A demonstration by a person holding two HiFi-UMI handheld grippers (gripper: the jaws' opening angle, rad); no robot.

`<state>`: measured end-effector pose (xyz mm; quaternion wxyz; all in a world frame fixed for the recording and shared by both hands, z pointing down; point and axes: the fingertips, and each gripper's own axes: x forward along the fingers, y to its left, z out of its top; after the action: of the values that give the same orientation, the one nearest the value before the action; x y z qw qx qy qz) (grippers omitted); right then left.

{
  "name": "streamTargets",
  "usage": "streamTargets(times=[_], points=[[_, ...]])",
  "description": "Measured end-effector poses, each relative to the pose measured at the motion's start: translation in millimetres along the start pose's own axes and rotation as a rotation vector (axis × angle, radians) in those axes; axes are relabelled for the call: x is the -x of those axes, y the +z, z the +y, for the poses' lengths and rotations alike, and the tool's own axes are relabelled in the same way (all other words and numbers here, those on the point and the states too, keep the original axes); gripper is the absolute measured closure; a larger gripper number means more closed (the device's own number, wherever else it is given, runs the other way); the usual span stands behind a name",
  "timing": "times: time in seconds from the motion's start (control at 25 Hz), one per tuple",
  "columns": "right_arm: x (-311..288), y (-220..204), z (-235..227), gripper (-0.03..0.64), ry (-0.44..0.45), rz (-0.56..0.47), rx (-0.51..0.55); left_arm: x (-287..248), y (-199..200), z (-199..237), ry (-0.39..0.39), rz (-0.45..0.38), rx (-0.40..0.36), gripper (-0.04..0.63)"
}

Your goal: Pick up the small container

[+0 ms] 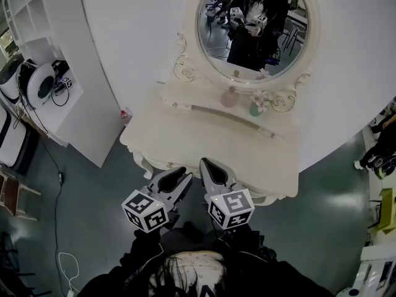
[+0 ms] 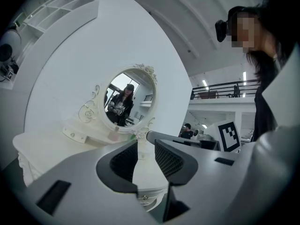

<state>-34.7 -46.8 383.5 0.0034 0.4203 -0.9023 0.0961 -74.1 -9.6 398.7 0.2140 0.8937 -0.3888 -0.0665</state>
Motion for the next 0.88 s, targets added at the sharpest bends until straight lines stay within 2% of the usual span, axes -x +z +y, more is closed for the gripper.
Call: streamTargets(times=[0.4,0.88], points=[[-6.5,-2.2,-9.5,0.607,-0.069,0.021,0.005,-8.8,-8.8,8.5,-0.064,0.043,0.031,0.497],[-13.4,-7.0,-30.2,0.607,-0.101,0.041,0.002,-17.6,-14.1,20.6,-0.056,0.037,0.072,0.497]])
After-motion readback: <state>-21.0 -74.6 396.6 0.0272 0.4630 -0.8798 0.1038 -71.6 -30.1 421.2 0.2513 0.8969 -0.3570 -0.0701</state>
